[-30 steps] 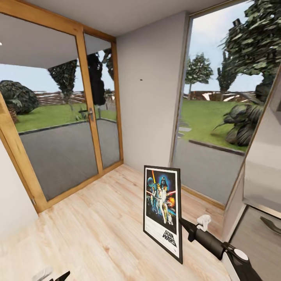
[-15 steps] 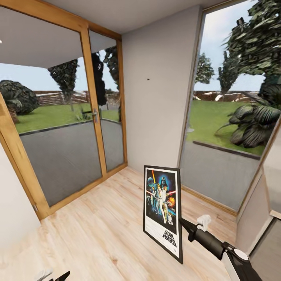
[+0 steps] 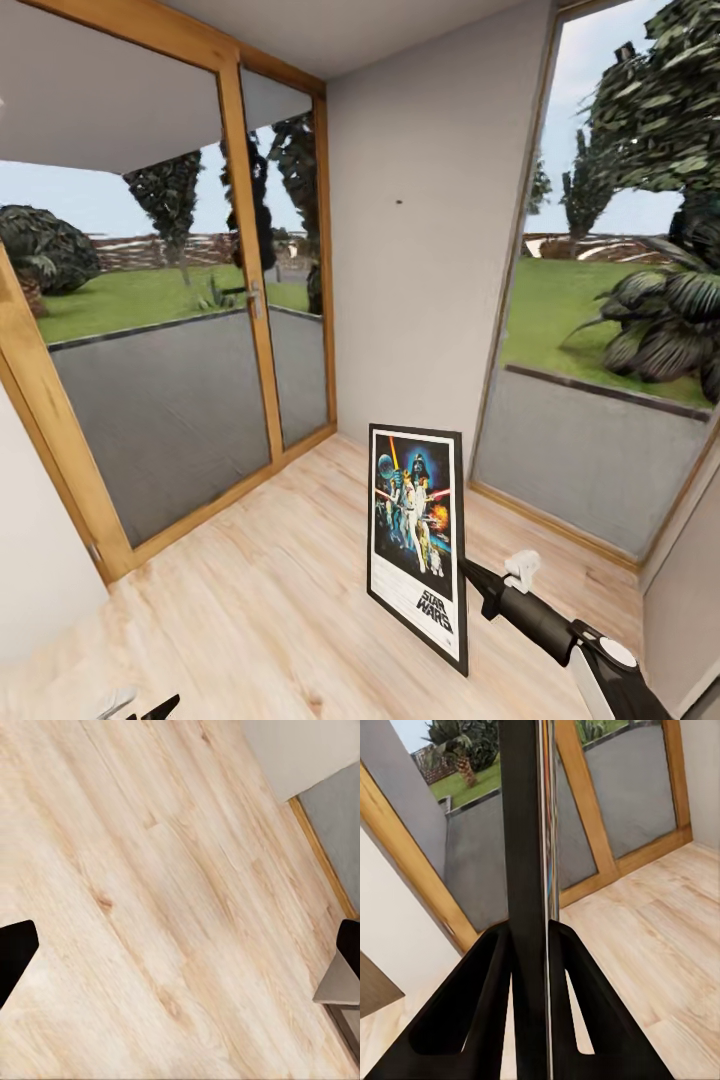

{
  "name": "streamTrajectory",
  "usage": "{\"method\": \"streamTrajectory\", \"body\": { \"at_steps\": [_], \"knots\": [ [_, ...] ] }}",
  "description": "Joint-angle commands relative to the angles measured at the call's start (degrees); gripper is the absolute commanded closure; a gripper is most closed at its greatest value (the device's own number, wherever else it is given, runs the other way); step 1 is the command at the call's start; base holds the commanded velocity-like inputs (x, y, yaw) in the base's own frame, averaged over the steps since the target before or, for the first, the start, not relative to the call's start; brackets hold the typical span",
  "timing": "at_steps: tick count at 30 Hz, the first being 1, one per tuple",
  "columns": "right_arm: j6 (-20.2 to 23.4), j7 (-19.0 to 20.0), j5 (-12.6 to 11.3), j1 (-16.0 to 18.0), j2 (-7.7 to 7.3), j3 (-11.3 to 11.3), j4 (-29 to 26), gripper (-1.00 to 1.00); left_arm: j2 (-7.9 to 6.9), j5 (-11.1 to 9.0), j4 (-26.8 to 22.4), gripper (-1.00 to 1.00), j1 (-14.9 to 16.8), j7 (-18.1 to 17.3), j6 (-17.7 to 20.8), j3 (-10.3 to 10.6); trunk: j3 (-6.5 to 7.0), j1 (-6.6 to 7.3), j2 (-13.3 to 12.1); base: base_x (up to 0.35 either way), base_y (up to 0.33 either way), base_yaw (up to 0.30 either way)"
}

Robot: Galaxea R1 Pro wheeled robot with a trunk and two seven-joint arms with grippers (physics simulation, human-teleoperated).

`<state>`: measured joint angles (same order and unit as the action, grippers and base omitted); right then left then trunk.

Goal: Pick up the poster from the kitchen countertop and hang it on one of the wall nails in the kitchen.

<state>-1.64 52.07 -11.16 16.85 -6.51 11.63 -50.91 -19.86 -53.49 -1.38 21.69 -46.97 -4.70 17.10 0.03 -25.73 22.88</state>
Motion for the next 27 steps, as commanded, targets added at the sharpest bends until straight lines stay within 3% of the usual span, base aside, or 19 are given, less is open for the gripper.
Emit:
{"method": "streamTrajectory", "body": {
  "at_steps": [1,27],
  "knots": [
    [0.0,0.3,-0.2,0.0,0.00,0.1,0.0,1.00,0.00,-0.2,0.0,-1.00,0.0,-0.1,-0.5,0.5,-0.02,-0.05,0.0,0.274,0.242,0.000],
    [0.0,0.3,-0.3,0.0,0.00,0.0,0.0,1.00,0.00,-0.2,0.0,-1.00,0.0,-0.1,-0.5,0.5,-0.02,-0.05,0.0,0.292,0.214,0.000]
  ]
}}
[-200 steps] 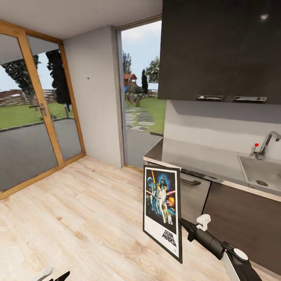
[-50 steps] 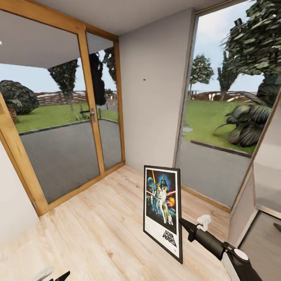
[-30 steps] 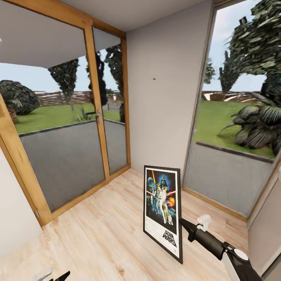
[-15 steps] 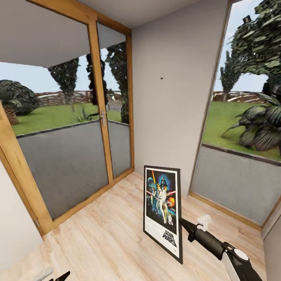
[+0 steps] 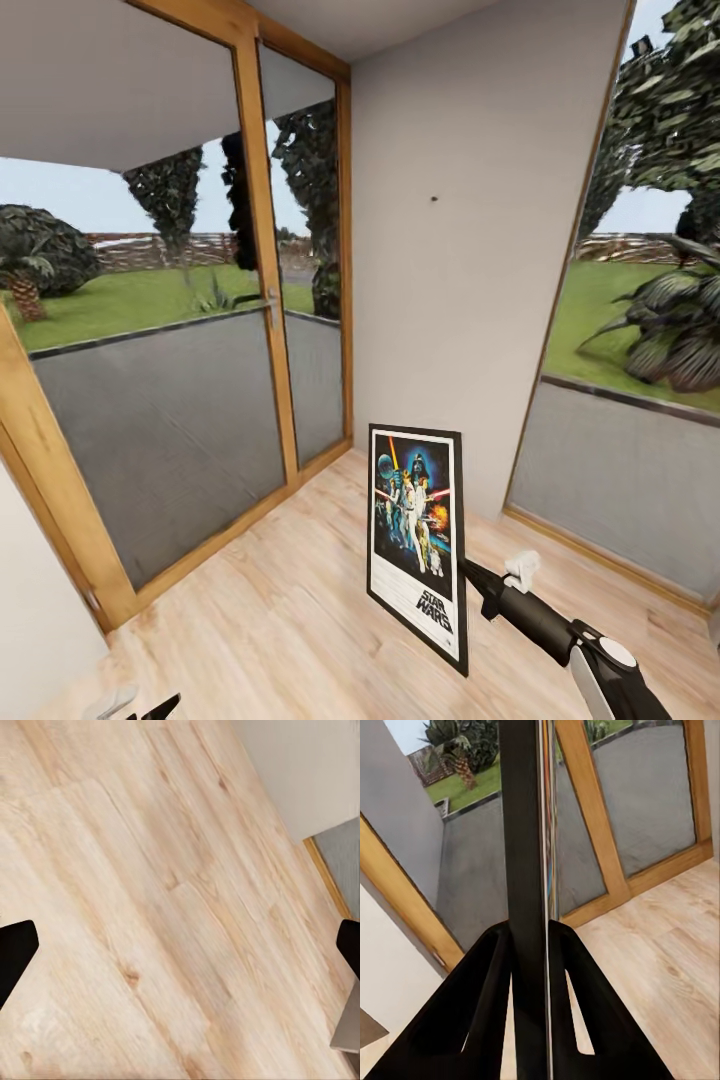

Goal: Pick up the poster from the kitchen countertop and hang it on one of the wall nails in the kitchen.

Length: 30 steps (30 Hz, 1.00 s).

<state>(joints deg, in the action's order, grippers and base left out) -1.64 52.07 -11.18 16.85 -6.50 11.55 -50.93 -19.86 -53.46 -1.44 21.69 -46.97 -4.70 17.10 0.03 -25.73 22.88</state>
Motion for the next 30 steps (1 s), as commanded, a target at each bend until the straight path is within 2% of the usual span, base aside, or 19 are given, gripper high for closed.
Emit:
{"method": "streamTrajectory", "body": {
  "at_steps": [1,6,12,17,22,30],
  "knots": [
    [0.0,0.3,-0.2,0.0,0.00,0.1,0.1,1.00,0.00,-0.2,0.0,-1.00,0.0,-0.1,-0.5,0.5,-0.02,-0.05,0.0,0.297,0.203,0.000],
    [0.0,0.3,-0.2,0.0,0.00,0.1,0.1,1.00,0.00,-0.2,0.0,-1.00,0.0,-0.1,-0.5,0.5,-0.02,-0.05,0.0,0.297,0.204,-0.102],
    [0.0,0.3,-0.2,0.0,0.00,0.0,0.2,1.00,0.00,-0.2,0.0,-1.00,0.0,-0.1,-0.5,0.6,0.09,-0.05,0.0,0.297,0.216,-0.264],
    [0.0,0.3,-0.2,0.0,0.00,0.1,0.2,1.00,0.95,-0.2,0.0,-1.00,0.0,0.0,-0.5,0.6,0.27,-0.05,0.0,0.287,0.237,-0.297],
    [0.0,0.3,-0.2,0.0,0.00,0.1,0.2,1.00,1.15,-0.2,0.0,-1.00,0.0,0.0,-0.5,0.5,0.43,-0.05,0.0,0.278,0.249,-0.267],
    [0.0,0.3,-0.2,0.0,0.00,0.1,0.1,1.00,1.22,-0.2,0.0,-1.00,0.0,-0.1,-0.5,0.5,0.48,-0.05,0.0,0.252,0.274,-0.050]
  ]
}}
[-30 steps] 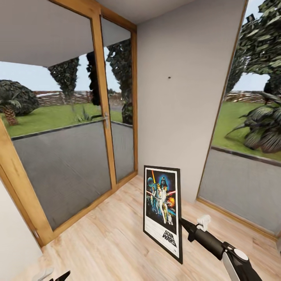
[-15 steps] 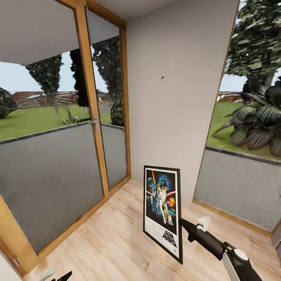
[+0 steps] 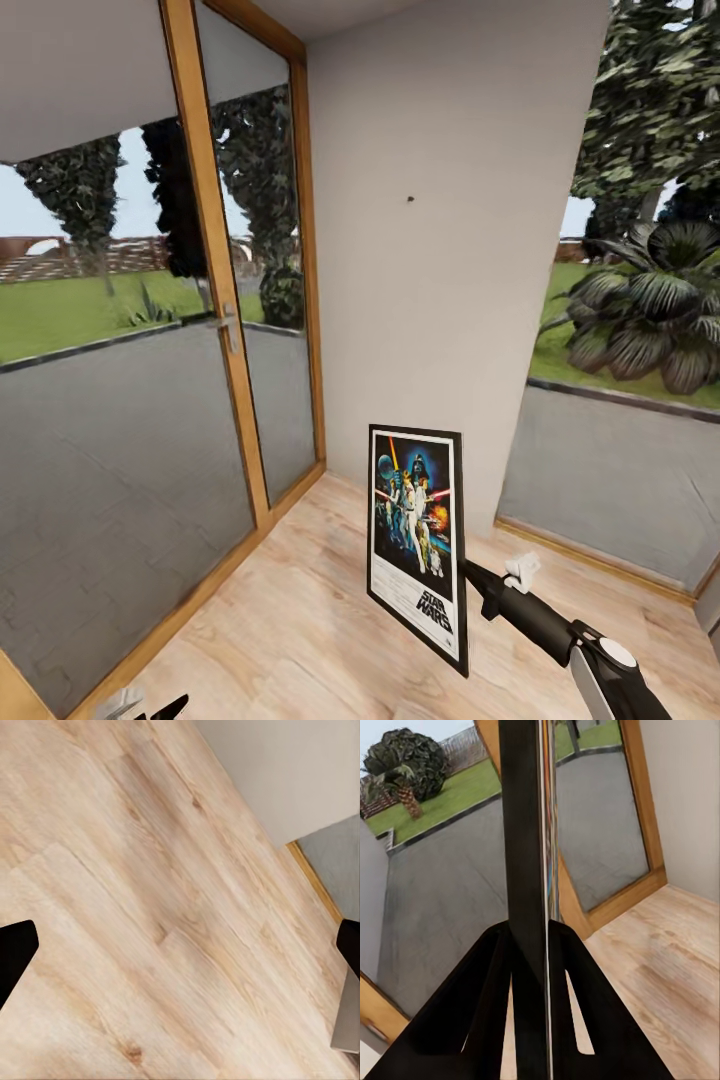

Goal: Pick up the poster from the kitchen countertop and hang it on one of the wall nails in the kitchen.

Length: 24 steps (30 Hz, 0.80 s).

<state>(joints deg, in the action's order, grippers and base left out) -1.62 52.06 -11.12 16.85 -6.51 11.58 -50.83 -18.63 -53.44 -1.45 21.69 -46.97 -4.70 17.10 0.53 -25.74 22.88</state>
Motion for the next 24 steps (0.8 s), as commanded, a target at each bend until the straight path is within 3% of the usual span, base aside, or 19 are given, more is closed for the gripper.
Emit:
{"method": "streamTrajectory", "body": {
  "at_steps": [1,9,24],
  "knots": [
    [0.0,0.3,-0.3,0.0,0.00,0.1,0.0,1.00,0.00,-0.2,0.0,-1.00,0.0,0.0,-0.5,0.5,-0.02,-0.05,0.0,0.243,0.281,-0.004],
    [-0.1,0.3,-0.3,0.0,0.00,0.1,0.0,1.00,0.00,-0.2,0.0,-1.00,0.0,0.0,-0.5,0.5,-0.02,-0.05,0.0,0.241,0.283,-0.031],
    [-0.1,0.3,-0.2,0.0,0.00,0.0,0.1,1.00,0.00,-0.2,0.0,-1.00,0.0,-0.1,-0.5,0.4,-0.02,-0.05,0.0,0.224,0.297,-0.277]
  ]
}}
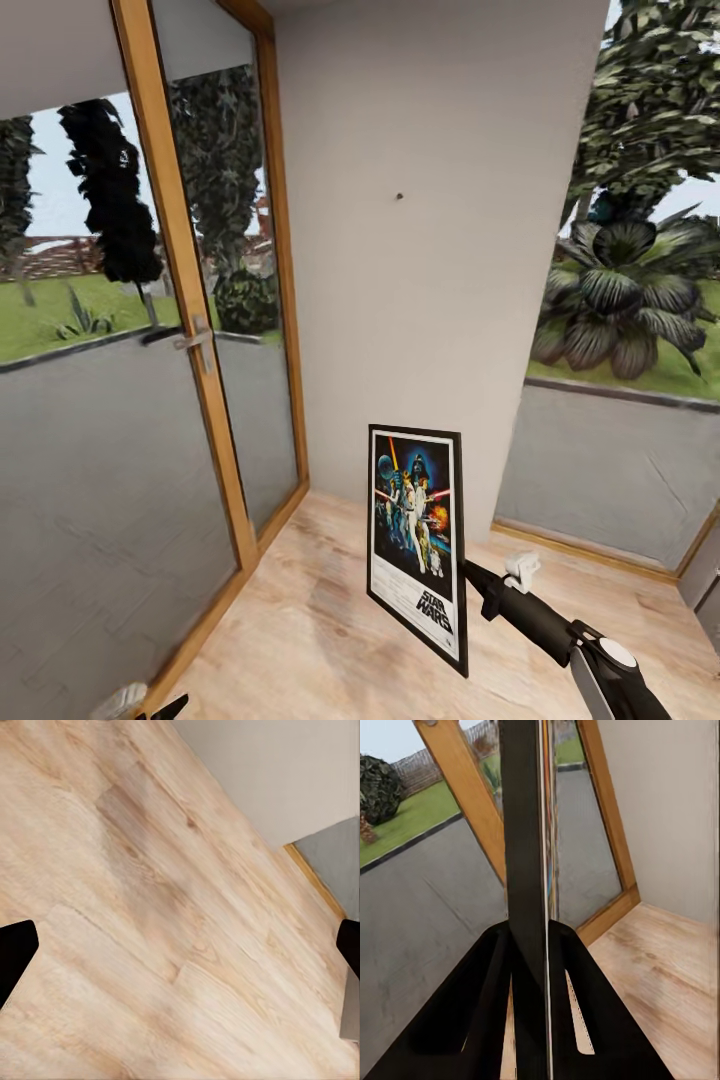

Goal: Pick up the poster from the kitchen countertop and hang it on one of the wall nails in the kitchen.

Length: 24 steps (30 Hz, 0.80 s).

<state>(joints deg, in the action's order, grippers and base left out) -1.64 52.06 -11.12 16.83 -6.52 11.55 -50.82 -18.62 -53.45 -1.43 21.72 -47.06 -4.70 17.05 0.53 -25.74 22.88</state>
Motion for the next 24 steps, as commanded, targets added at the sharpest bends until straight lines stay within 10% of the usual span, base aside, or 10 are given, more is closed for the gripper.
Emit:
{"method": "streamTrajectory", "body": {
  "at_steps": [1,24],
  "knots": [
    [0.0,0.3,-0.2,0.0,0.01,0.1,0.1,1.00,-0.02,-0.2,0.0,-1.00,0.0,0.0,-0.5,0.5,-0.02,-0.04,0.0,0.214,0.304,-0.300],
    [0.0,0.3,-0.3,0.0,0.01,0.1,0.0,1.00,-0.10,-0.3,0.0,-1.00,0.0,0.0,-0.5,0.4,0.01,-0.04,0.0,0.158,0.245,-0.091]
  ]
}}
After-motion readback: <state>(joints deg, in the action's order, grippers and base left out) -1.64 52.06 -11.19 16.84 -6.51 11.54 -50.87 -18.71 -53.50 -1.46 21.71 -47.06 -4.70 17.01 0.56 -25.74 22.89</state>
